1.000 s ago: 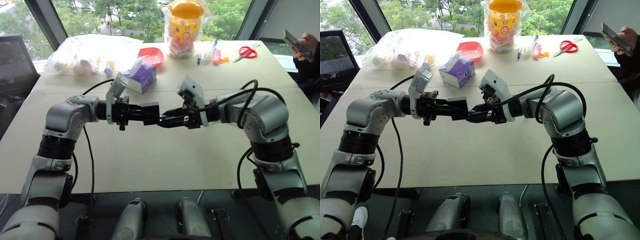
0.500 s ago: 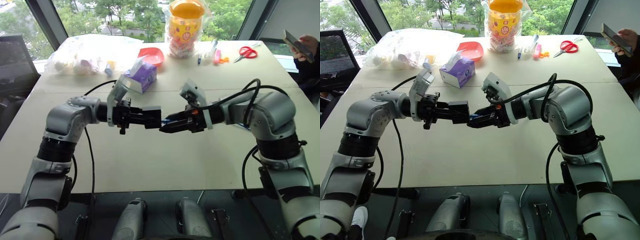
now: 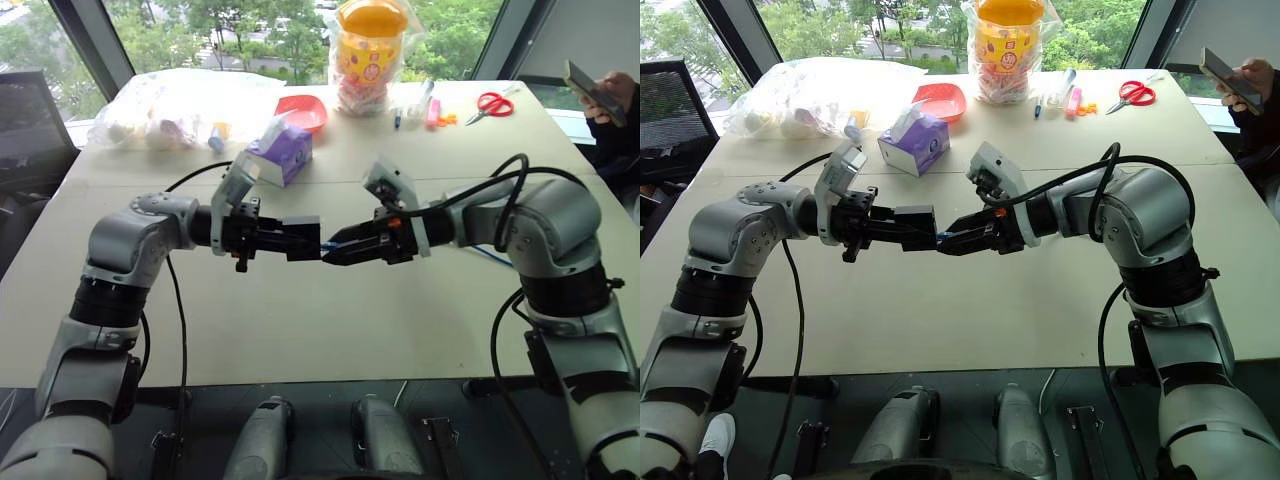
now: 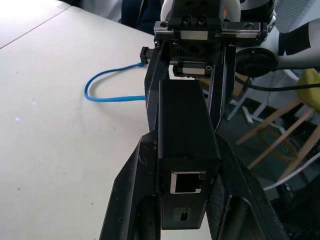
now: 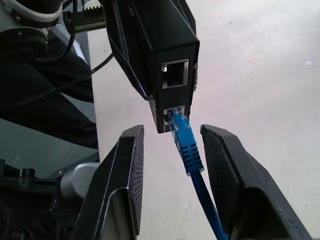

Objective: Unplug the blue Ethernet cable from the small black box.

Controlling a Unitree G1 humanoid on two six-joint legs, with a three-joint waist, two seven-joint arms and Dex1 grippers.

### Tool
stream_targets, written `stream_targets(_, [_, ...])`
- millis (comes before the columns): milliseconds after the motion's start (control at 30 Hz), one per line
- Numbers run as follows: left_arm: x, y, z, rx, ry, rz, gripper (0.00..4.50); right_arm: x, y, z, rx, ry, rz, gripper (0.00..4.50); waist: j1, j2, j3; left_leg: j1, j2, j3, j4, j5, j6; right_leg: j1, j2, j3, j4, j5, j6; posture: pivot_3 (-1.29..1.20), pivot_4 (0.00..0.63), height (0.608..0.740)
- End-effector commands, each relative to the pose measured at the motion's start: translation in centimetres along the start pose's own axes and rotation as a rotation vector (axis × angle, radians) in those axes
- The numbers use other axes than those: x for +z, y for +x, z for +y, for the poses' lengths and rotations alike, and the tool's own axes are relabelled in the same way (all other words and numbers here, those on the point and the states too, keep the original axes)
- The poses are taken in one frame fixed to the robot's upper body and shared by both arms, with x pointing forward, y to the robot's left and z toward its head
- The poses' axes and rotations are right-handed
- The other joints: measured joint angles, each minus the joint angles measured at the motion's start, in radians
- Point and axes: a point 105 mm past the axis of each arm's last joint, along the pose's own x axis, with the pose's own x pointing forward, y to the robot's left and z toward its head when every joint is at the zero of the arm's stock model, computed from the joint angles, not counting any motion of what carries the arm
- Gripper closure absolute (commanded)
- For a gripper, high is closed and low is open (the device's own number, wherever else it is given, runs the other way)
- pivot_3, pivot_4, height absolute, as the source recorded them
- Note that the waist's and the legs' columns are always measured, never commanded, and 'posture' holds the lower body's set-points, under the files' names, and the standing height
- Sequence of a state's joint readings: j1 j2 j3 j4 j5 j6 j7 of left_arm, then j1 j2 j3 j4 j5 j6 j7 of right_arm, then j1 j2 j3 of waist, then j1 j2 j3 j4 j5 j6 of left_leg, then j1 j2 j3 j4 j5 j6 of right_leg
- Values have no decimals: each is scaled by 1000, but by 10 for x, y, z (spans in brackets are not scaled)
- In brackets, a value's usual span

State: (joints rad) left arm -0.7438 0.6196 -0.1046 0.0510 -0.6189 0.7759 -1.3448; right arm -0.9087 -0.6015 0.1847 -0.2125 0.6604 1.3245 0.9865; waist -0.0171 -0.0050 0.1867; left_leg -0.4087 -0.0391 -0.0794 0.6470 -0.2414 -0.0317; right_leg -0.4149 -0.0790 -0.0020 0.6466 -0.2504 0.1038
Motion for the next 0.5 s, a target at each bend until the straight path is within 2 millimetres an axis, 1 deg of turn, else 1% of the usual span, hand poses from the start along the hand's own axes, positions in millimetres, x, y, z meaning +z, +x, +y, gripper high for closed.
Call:
stream_targets(33, [4, 2, -6, -19, 37, 1, 3973, 13, 1, 7, 21, -55, -24, 2921, -1, 0, 0, 0, 0, 0, 0, 0, 0, 0, 0, 0, 0, 0, 0, 0, 150, 740])
stream_targets(100, [3, 1, -7, -20, 36, 2, 3973, 13, 1, 7, 21, -59, -22, 3556, 0, 0, 0, 0, 0, 0, 0, 0, 0, 0, 0, 0, 0, 0, 0, 0, 150, 740])
stream_targets(167, [2, 1, -8, -23, 34, 3, 3973, 13, 2, 7, 22, -60, -22, 4490, -1, 0, 0, 0, 0, 0, 0, 0, 0, 0, 0, 0, 0, 0, 0, 0, 150, 740])
stream_targets(500, [-2, -1, -14, -49, 33, 20, 3973, 10, 1, 9, 32, -58, -4, 4490, 0, 0, 0, 0, 0, 0, 0, 0, 0, 0, 0, 0, 0, 0, 0, 0, 150, 740])
